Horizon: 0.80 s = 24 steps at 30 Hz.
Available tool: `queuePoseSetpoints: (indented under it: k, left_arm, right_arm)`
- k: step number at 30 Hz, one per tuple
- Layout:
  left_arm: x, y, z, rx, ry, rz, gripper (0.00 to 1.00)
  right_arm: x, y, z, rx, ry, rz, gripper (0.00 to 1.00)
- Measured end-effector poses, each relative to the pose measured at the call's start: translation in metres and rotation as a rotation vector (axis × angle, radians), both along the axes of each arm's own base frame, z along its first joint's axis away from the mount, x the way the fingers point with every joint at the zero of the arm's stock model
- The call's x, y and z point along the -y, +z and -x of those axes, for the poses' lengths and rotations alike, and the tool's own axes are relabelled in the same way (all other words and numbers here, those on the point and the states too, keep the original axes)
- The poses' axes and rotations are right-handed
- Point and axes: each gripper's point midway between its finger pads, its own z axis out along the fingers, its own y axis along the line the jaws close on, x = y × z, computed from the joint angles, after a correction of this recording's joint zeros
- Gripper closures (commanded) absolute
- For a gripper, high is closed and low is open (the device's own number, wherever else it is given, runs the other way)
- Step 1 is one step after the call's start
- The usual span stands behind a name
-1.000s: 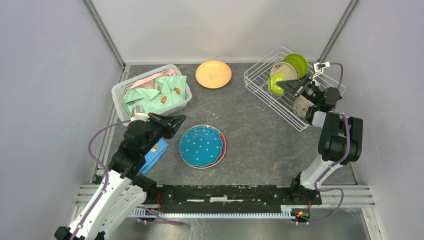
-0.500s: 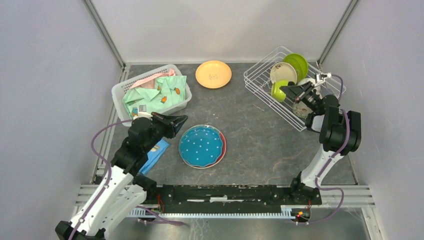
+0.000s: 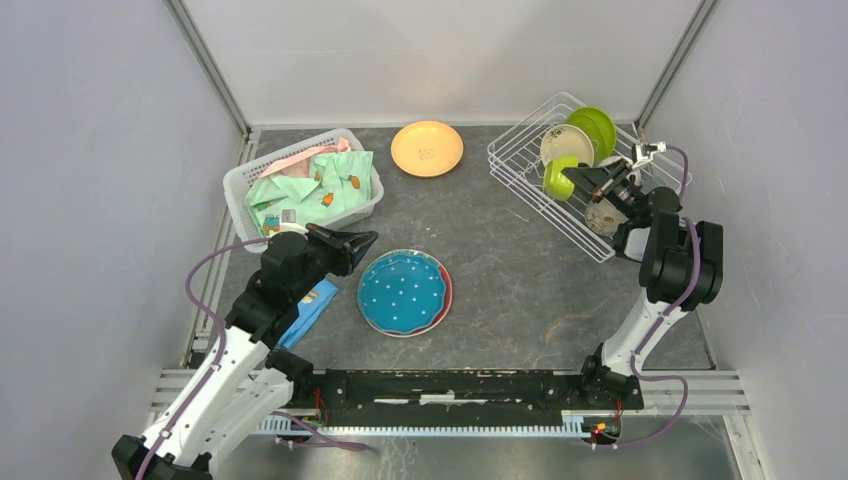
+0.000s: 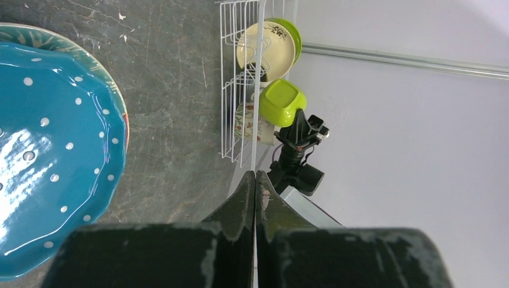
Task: Load the mixed dishes into the dish rack
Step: Turn the bowl upside down on the dish rack.
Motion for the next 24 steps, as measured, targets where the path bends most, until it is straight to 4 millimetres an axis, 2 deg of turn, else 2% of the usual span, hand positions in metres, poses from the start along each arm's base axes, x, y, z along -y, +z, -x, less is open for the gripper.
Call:
queuePoseSetpoints:
  k: [5, 10, 14, 18, 22, 24]
  left_arm:
    - [0.001, 0.000, 0.000, -0.002, -0.003, 0.000, 0.98]
    - [0.001, 0.000, 0.001, -0.003, -0.008, 0.002, 0.98]
    - [0.001, 0.000, 0.001, -0.003, -0.008, 0.001, 0.98]
    - [0.001, -0.001, 0.001, -0.004, -0.008, 0.001, 0.98]
    - [0.001, -0.001, 0.001, -0.004, -0.008, 0.001, 0.98]
    - [0.001, -0.001, 0.000, -0.005, -0.008, 0.000, 0.98]
  right_arm:
    - [-0.005, 0.018, -0.006, -0.013, 0.026, -0.074, 1.00]
    - [-0.012, 0.003, -0.019, -0.074, 0.036, -0.126, 0.99]
    - [-0.011, -0.004, -0.030, -0.094, 0.025, -0.152, 0.93]
    - [-0.009, -0.005, -0.031, -0.074, 0.015, -0.129, 0.88]
    - [-0.004, -0.012, -0.032, -0.059, -0.019, -0.081, 0.74]
    - [0.000, -0.016, -0.033, -0.065, -0.039, -0.054, 0.72]
